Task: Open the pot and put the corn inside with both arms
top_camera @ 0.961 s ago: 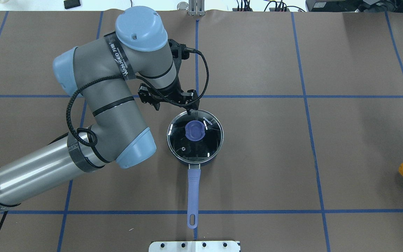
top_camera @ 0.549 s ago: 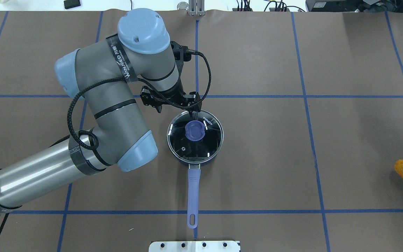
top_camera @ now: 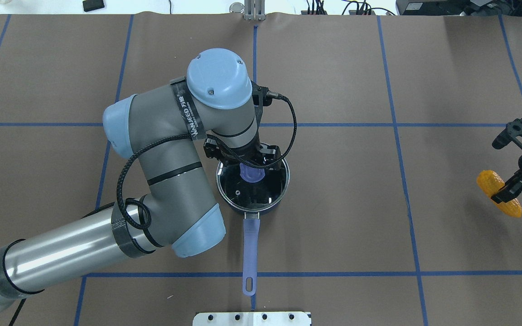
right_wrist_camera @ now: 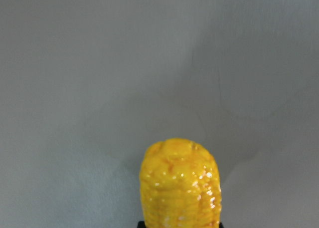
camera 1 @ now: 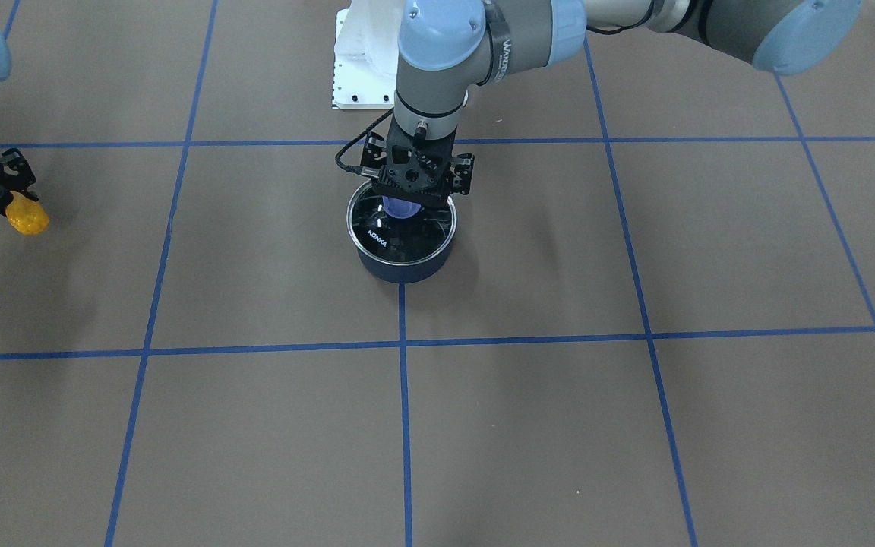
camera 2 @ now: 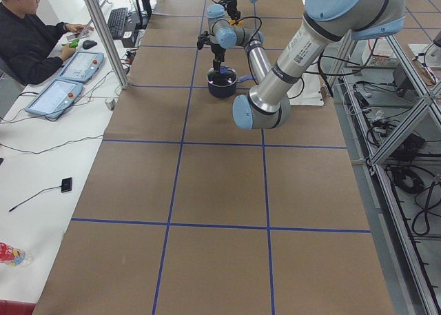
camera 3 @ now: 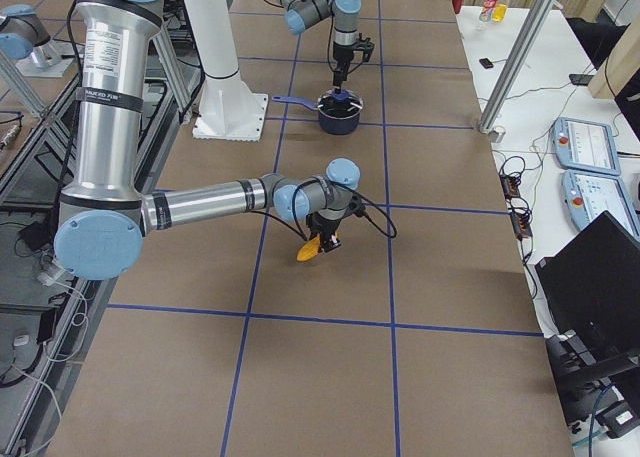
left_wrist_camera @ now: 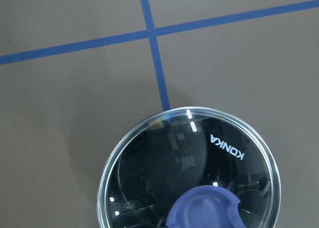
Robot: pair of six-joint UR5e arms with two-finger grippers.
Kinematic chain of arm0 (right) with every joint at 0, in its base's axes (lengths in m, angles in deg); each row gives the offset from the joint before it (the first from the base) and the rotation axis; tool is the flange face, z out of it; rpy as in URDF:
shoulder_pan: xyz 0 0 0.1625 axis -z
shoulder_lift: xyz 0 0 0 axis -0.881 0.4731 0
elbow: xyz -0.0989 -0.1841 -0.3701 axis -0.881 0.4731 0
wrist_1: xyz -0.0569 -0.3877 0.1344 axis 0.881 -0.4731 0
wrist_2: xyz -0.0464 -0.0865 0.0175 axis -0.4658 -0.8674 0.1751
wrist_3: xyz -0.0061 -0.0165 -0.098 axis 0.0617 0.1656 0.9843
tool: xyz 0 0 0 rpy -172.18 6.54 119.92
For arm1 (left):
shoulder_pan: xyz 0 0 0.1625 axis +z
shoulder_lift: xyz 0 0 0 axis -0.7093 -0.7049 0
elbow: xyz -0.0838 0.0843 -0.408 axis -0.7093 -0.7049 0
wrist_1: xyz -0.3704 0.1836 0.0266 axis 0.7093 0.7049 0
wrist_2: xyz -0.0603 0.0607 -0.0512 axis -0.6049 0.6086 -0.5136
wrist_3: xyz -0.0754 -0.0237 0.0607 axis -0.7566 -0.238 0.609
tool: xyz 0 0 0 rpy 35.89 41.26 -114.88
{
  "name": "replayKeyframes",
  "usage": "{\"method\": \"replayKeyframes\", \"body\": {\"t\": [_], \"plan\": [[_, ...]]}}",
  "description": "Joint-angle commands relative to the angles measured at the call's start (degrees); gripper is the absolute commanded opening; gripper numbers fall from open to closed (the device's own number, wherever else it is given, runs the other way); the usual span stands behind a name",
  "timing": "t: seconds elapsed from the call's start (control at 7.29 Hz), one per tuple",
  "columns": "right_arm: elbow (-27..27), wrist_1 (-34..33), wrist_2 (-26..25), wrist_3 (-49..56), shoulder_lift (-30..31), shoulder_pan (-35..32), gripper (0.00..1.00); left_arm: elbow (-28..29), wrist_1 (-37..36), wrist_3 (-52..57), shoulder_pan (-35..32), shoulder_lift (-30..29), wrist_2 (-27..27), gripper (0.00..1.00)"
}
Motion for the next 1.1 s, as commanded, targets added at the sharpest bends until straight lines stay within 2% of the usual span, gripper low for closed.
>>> {"method": "replayKeyframes", "body": {"t": [0.0,0.14,0.96], "plan": [[0.0,-0.8,0.2,0.0,-1.0,-0.4,0.32,0.3,0.0,-0.1,1.2,-0.4,1.5,0.98],[0.0,-0.8,0.2,0.0,-1.0,-0.4,0.32,0.4,0.1,-0.2,1.9,-0.4,3.0,0.98],[0.1,-0.8,0.2,0.0,-1.1,-0.3,0.32,2.4,1.9,-2.1,2.4,-0.9,3.0,0.92]]}}
